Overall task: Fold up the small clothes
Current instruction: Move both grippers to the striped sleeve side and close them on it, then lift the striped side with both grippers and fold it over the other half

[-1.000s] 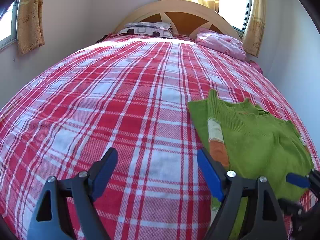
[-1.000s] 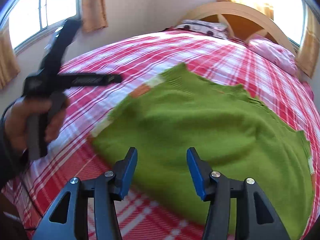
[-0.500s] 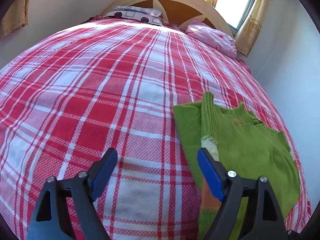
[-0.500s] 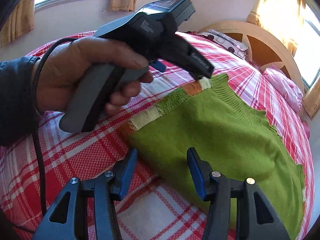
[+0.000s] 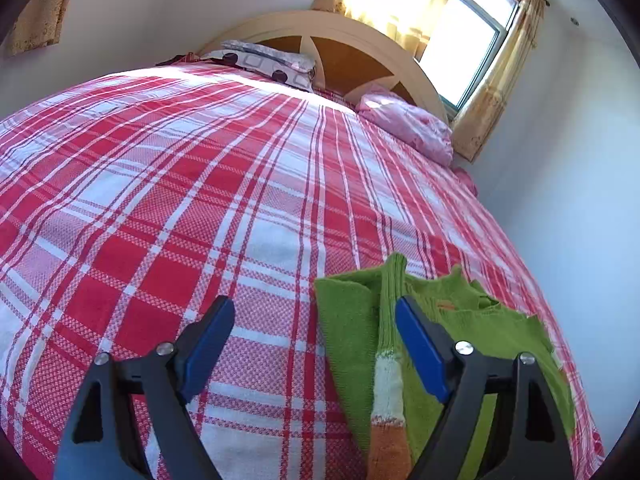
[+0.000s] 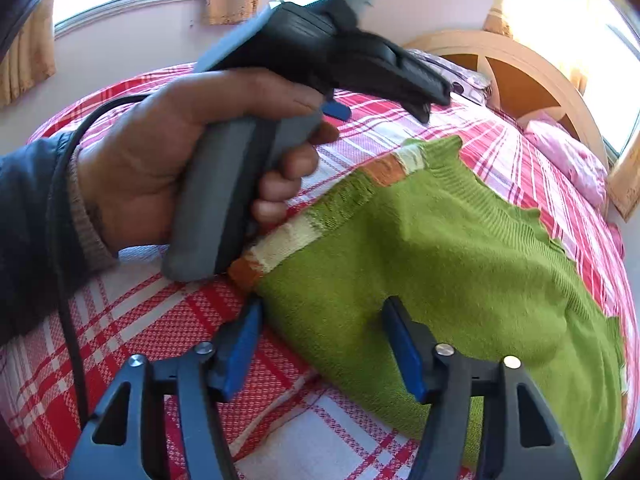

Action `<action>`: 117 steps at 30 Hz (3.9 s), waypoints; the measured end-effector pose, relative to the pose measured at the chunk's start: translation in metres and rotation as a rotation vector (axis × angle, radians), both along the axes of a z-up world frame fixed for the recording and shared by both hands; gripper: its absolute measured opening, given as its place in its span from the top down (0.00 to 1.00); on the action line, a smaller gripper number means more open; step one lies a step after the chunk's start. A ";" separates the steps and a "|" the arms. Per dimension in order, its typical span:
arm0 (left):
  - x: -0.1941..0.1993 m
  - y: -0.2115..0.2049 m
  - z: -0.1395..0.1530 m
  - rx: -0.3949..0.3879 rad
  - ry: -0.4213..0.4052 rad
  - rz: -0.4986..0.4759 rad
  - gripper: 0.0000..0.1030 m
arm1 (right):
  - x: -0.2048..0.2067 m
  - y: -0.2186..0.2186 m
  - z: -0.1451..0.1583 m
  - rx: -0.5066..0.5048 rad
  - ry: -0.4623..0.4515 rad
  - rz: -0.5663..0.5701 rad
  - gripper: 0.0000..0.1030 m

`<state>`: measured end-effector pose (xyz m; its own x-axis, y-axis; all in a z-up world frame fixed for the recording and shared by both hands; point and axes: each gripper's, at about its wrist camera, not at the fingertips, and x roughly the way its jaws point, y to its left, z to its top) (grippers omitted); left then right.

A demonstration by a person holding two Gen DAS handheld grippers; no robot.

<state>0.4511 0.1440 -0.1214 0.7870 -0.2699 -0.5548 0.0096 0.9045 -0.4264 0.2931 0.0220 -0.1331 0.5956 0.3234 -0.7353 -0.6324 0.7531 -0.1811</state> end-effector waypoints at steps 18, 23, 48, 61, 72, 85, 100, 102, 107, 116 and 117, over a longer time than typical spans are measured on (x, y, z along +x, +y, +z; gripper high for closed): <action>0.033 -0.040 -0.020 0.170 0.157 -0.157 0.15 | -0.007 0.008 -0.001 -0.047 -0.066 -0.030 0.35; 0.035 -0.048 -0.019 0.184 0.143 -0.203 0.29 | -0.003 0.012 0.003 -0.046 -0.042 -0.040 0.47; 0.036 -0.048 -0.020 0.102 0.144 -0.291 0.81 | 0.002 0.014 0.001 -0.027 -0.021 -0.031 0.87; 0.039 -0.034 -0.004 -0.129 0.251 -0.260 0.85 | 0.012 -0.036 0.034 0.184 0.014 -0.077 0.89; 0.029 -0.062 0.047 -0.181 0.180 -0.273 0.85 | 0.015 -0.097 0.068 0.352 0.016 -0.136 0.89; 0.028 -0.140 0.095 -0.128 0.107 -0.340 0.86 | 0.004 -0.188 0.088 0.519 0.016 -0.229 0.90; 0.031 -0.257 0.101 -0.050 0.121 -0.487 0.86 | -0.007 -0.292 0.074 0.620 0.098 -0.355 0.90; 0.031 -0.271 0.098 -0.039 0.130 -0.507 0.86 | -0.009 -0.303 0.070 0.627 0.112 -0.371 0.90; 0.027 -0.301 0.089 -0.004 0.141 -0.543 0.86 | -0.011 -0.328 0.057 0.642 0.158 -0.406 0.90; 0.030 -0.353 0.061 0.117 0.160 -0.544 0.86 | -0.004 -0.376 0.017 0.755 0.292 -0.522 0.91; 0.030 -0.359 0.057 0.132 0.160 -0.550 0.86 | -0.005 -0.379 0.013 0.764 0.307 -0.528 0.91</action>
